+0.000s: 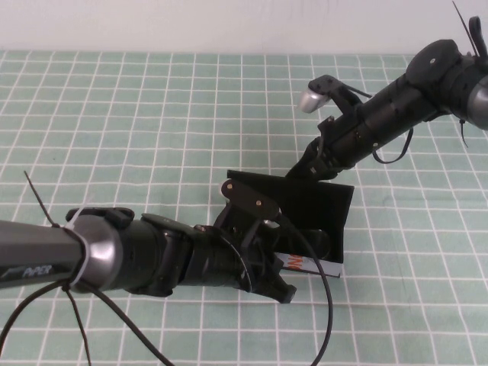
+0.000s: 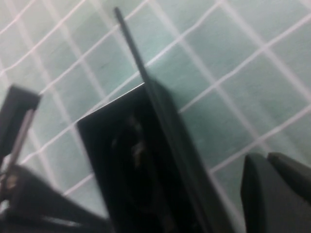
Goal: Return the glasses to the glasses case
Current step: Close the glasses case
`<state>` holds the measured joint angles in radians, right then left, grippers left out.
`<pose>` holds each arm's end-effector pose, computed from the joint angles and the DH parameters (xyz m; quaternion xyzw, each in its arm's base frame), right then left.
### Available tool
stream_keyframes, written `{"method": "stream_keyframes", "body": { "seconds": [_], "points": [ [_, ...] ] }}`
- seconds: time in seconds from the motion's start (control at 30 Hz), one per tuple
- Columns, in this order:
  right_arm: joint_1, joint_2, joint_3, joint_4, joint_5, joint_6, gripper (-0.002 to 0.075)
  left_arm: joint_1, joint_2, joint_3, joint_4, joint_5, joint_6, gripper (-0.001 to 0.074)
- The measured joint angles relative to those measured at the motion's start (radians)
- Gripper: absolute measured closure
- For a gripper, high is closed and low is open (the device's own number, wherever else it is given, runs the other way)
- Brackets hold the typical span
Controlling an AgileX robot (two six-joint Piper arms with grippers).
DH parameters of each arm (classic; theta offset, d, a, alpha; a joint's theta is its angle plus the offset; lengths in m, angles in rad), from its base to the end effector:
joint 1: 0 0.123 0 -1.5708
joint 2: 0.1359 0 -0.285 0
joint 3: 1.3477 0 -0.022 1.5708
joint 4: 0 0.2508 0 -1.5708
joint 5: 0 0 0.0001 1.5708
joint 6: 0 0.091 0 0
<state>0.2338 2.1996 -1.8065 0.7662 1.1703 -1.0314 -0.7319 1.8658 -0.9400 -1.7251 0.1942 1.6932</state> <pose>0.4327 0.1628 0.2058 -0.4435 0.8236 0.3062 0.1766 0.2597 -0.2567 0.1456 0.3491 0.8562 -0.2210 0.3102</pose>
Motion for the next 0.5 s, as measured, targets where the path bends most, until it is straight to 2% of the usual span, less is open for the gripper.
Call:
{"method": "stream_keyframes", "body": {
  "seconds": [0.3,0.5],
  "points": [
    [0.009,0.0,0.0,0.038,0.03,0.008,0.0739,0.0,0.0,0.0,0.0,-0.024,0.0,0.0737],
    [0.085,0.0,0.017,-0.021,0.03,0.041,0.0739,0.0,0.0,0.0,-0.002,-0.049,0.0,0.0737]
  ]
}}
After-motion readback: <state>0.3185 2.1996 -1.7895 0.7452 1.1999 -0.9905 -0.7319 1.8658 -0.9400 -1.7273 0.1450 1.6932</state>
